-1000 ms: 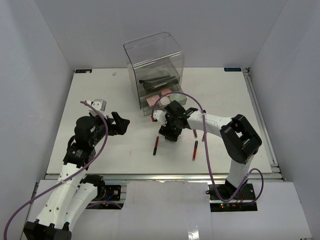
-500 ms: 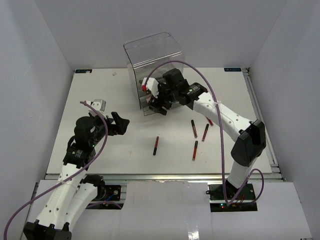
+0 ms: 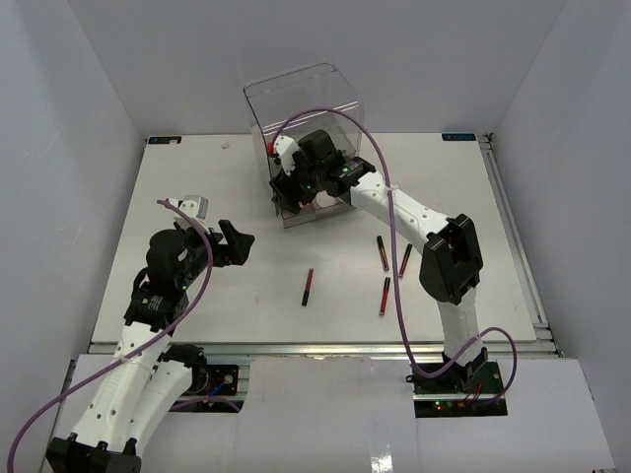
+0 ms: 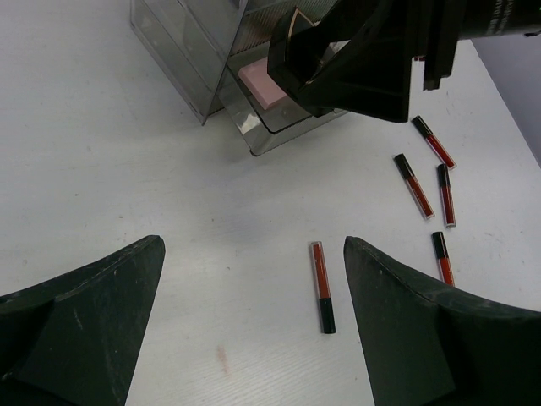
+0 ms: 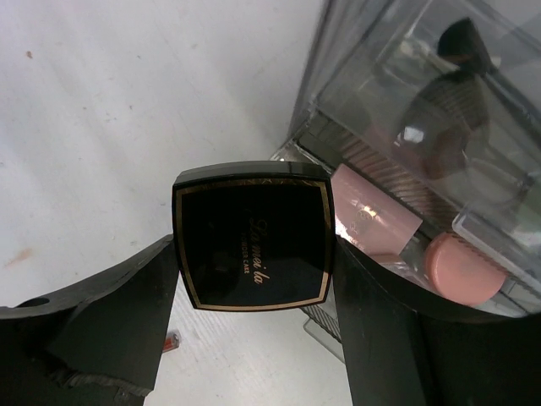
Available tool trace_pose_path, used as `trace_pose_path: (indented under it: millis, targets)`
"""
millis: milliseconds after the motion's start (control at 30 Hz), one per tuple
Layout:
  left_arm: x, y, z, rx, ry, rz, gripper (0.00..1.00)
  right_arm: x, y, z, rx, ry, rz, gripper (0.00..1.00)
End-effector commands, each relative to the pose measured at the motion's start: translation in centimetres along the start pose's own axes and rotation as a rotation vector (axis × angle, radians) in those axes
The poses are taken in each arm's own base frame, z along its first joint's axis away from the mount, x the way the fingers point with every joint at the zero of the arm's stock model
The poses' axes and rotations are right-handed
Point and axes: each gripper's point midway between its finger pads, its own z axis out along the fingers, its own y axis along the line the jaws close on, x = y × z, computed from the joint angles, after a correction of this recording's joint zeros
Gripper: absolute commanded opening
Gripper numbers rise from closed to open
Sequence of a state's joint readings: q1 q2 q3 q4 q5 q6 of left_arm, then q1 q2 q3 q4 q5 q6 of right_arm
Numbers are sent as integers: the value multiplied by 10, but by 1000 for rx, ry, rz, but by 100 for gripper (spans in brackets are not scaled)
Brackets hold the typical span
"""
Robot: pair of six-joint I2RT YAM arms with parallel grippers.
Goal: Organize the makeup
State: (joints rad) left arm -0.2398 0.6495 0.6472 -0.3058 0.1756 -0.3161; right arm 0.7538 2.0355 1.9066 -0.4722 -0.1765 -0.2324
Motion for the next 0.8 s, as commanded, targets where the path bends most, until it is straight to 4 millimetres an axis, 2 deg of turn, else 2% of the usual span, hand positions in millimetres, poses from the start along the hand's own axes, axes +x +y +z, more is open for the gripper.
trace_pose_path:
  millis: [0,133,300,400,467,500,667,767]
  targets:
    - [-5,-1,-1,3,-26,-2,98,-27,-24,-11,104,-119,60,26]
    - [-5,-2,-1,5,-24,-2,98,-10,-30,-1,115,-105,94,30]
    - [-4,-1,-1,6,-21,-2,98,0,-32,13,104,-91,149,35]
    - [-4,-1,-1,4,-22,-2,98,4,-33,17,104,-83,163,47]
    - [-4,-1,-1,4,-22,-2,98,7,-36,18,118,-75,168,64]
    - [-4,-1,-1,5,-21,-2,98,9,-36,19,121,-71,166,68]
    - [-4,-2,-1,9,-22,0,98,15,-36,21,119,-58,165,75]
    - [-4,-2,-1,9,-22,0,98,16,-34,21,109,-56,166,85]
